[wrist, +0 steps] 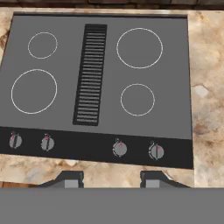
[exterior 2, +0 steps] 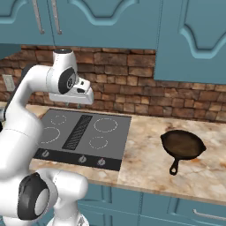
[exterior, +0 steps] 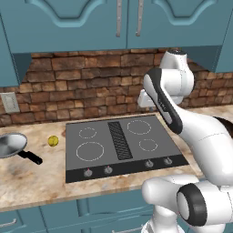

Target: Place both pans onto different burners. Then place the lemon and the chicken drumstick on different pans.

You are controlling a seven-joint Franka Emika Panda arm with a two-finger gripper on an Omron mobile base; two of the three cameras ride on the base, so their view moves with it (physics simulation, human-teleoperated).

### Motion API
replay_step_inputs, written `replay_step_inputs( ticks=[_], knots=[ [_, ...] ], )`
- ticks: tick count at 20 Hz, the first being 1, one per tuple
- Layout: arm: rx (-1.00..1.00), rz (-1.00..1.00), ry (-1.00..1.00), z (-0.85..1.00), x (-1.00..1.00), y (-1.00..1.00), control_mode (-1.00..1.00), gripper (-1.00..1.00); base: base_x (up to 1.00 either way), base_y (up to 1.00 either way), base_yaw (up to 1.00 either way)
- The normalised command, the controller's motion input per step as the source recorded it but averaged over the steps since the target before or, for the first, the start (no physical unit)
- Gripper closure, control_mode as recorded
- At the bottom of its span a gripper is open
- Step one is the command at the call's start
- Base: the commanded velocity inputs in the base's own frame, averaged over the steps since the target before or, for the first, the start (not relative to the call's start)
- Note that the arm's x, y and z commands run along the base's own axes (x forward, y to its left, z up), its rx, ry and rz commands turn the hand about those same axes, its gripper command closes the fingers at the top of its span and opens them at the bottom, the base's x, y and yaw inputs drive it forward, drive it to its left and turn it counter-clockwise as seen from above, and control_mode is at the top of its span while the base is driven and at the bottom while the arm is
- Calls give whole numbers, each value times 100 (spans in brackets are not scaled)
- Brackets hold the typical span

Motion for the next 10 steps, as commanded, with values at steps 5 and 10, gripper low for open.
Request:
replay_step_inputs(
  ticks=[5,10],
  knots=[
    [0,0,0,0,-7,-22,-100,-100,0,0,0],
    [-2,0,0,0,-15,-60,-100,-100,0,0,0]
  ],
)
